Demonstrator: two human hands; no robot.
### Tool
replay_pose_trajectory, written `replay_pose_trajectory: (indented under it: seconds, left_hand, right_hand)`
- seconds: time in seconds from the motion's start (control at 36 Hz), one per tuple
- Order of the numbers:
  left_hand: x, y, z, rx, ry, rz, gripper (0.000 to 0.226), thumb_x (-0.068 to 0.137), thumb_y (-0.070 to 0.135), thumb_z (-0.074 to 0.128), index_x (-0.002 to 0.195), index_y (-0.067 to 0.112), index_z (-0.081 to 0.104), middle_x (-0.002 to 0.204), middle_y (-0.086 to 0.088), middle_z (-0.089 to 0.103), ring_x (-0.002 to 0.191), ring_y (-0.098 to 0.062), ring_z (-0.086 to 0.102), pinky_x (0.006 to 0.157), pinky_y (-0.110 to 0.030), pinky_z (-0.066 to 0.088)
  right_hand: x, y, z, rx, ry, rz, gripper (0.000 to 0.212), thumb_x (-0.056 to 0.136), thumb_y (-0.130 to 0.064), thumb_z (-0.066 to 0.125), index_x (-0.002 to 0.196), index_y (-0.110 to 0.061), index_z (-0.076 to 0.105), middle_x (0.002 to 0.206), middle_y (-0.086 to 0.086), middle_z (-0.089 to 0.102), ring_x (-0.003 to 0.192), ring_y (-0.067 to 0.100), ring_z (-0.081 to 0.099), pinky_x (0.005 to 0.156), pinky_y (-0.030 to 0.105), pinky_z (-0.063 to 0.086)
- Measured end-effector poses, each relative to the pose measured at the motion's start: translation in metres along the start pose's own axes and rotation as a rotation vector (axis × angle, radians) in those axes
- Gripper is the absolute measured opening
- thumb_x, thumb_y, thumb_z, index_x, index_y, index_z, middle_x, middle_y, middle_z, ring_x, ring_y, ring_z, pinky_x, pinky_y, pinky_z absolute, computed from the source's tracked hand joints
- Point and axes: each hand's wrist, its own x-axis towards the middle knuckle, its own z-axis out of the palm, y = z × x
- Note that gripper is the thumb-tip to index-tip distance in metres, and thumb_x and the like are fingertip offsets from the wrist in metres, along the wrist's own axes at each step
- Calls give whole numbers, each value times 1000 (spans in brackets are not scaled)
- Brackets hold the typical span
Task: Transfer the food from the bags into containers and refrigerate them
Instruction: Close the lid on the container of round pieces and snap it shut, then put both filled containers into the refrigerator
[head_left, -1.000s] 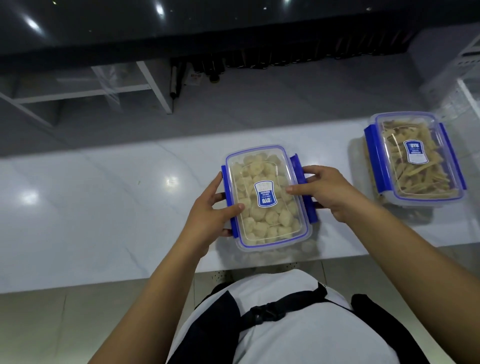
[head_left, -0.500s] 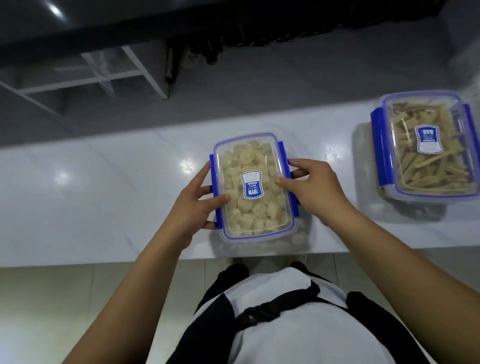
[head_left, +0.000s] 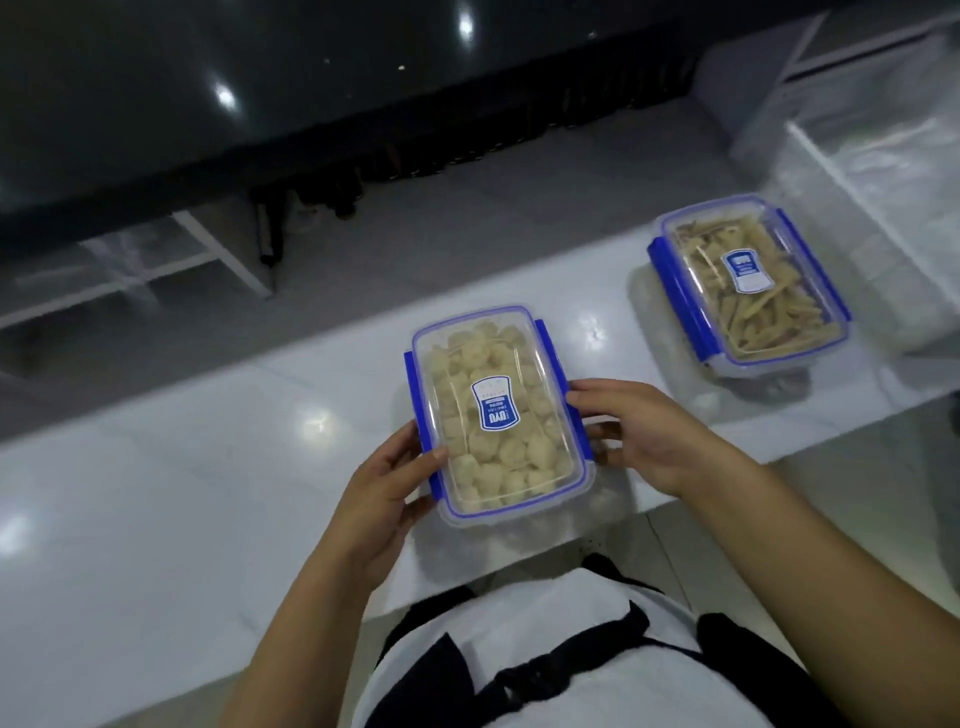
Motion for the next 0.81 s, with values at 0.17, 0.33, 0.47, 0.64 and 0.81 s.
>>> replay_pose_trajectory:
  seconds: [0.17,0.33,0.47,0.64,0.81]
  left_hand:
    - [14,27,7,130,-303,60,53,82,36,80,131,40,62,131,9,67,116,-20,68,84,-43,61]
    - [15,30,50,301,-646,77,66,76,37,84,136,41,58,133,12,65,116,-18,68,80,-41,62]
    - [-5,11,111,375,-843,7,71,70,42,85,135,34,60,131,6,68,113,-22,70,80,-43,62]
    - [-42,-21,195,443,-1087,-87,65,76,29,84,136,28,61,130,-5,69,112,-31,70,77,-38,61]
    - [-87,-55,285,545,-1205,-70,55,76,27,81,127,39,66,128,0,70,108,-27,72,71,-32,60]
  right_hand:
    - [-61,29,4,219,232,-124,26,86,-20,71,111,-24,76,103,4,77,84,17,74,66,32,58]
    - [-143,80,18,403,584,-373,41,85,-17,67,125,-29,68,116,-3,75,101,14,73,76,30,57]
    - [-208,124,31,502,851,-558,50,69,-30,75,117,-45,71,122,-8,72,112,12,68,81,24,58]
    - [-280,177,15,524,1047,-625,73,69,-24,76,137,-40,54,130,-10,68,118,12,65,83,22,56]
    - [-335,232,-21,533,1152,-675,81,75,-16,82,143,-42,47,131,-14,66,118,11,64,85,22,56]
